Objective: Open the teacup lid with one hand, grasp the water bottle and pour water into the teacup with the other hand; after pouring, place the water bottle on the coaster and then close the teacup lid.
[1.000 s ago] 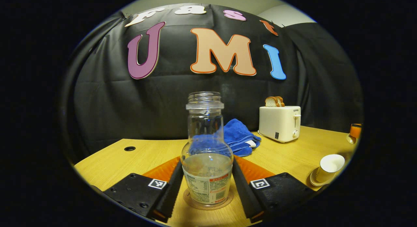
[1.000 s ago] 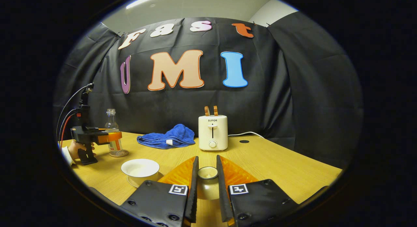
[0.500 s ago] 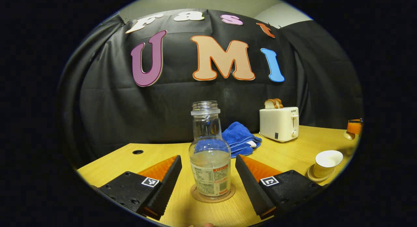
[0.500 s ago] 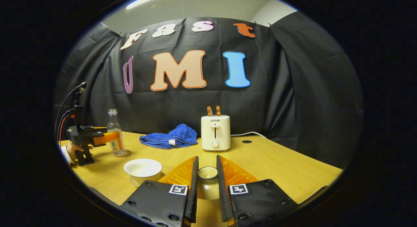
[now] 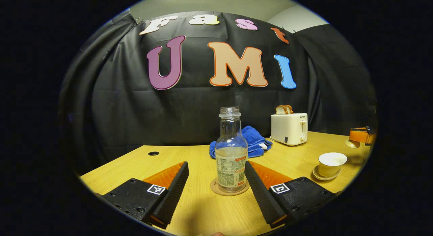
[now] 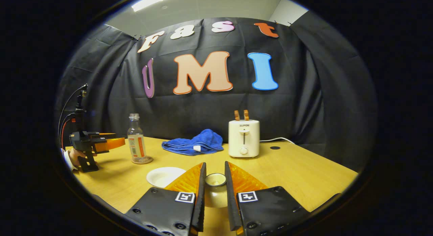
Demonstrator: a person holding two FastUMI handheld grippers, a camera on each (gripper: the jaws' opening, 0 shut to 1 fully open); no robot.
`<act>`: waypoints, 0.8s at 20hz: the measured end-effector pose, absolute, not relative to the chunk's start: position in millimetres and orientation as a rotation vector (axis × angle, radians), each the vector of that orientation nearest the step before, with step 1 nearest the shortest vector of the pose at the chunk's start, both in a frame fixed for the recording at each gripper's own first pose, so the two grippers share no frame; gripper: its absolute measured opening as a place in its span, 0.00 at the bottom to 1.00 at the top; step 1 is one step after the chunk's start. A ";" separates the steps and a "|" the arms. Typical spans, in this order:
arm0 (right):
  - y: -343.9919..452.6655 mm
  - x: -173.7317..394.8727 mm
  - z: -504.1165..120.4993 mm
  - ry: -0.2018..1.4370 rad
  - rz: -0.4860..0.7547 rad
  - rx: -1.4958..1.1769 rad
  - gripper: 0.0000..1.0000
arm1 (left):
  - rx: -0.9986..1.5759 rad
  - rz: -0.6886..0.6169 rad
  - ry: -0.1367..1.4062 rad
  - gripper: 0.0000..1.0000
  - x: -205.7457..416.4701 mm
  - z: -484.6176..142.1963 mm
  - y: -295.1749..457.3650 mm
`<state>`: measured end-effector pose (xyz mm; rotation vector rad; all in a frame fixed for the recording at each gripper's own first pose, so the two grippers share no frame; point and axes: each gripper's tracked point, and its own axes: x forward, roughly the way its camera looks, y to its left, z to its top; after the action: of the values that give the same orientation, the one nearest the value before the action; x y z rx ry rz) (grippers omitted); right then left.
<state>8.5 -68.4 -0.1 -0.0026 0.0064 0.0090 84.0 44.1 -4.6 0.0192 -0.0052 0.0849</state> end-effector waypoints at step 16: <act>22.9 54.9 -15.4 0.087 0.230 -0.002 0.32 | 0.000 0.084 0.005 0.96 71.5 -7.7 47.5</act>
<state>54.9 22.9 -15.4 -0.0021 0.0873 0.2295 71.5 47.5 -7.7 0.0005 0.0052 0.0840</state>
